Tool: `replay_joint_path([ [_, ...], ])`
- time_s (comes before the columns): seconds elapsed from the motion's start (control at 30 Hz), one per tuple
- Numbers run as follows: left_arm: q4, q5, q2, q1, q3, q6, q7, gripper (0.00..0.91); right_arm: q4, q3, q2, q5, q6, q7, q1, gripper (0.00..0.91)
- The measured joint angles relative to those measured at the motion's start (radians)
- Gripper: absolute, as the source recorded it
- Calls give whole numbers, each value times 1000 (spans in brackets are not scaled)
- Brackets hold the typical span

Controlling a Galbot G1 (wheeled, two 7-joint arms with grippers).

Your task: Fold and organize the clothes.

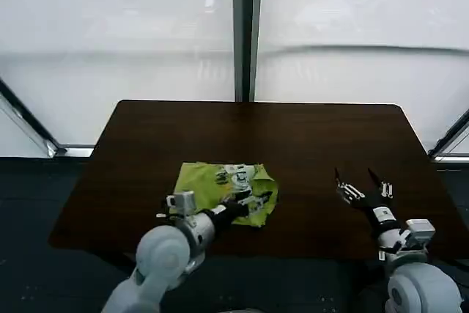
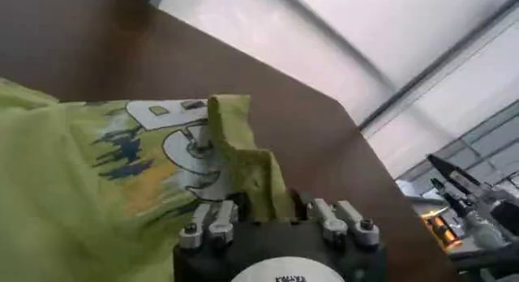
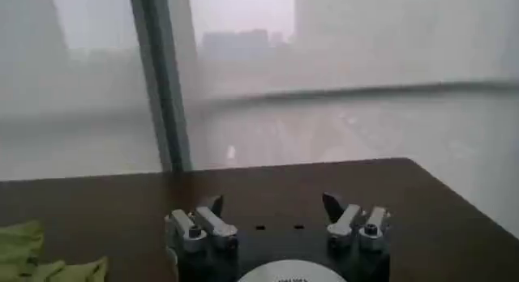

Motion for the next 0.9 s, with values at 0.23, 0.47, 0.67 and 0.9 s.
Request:
replay_joint_path([
  [0.23, -51, 109, 62, 11, -75, 0, 75, 878, -44, -119, -64, -84, -21, -23, 77, 878],
  [0.47, -65, 155, 164, 48, -200, -30, 79, 878, -130, -296, -74, -176, -2, -23, 203, 878],
  [0.67, -78, 198, 171, 89, -228, -42, 80, 878, -192, -424, -69, -242, 4, -36, 286, 878],
  [0.9, -81, 222, 172, 118, -246, -48, 79, 878, -243, -490, -65, -302, 3, -40, 322, 878],
])
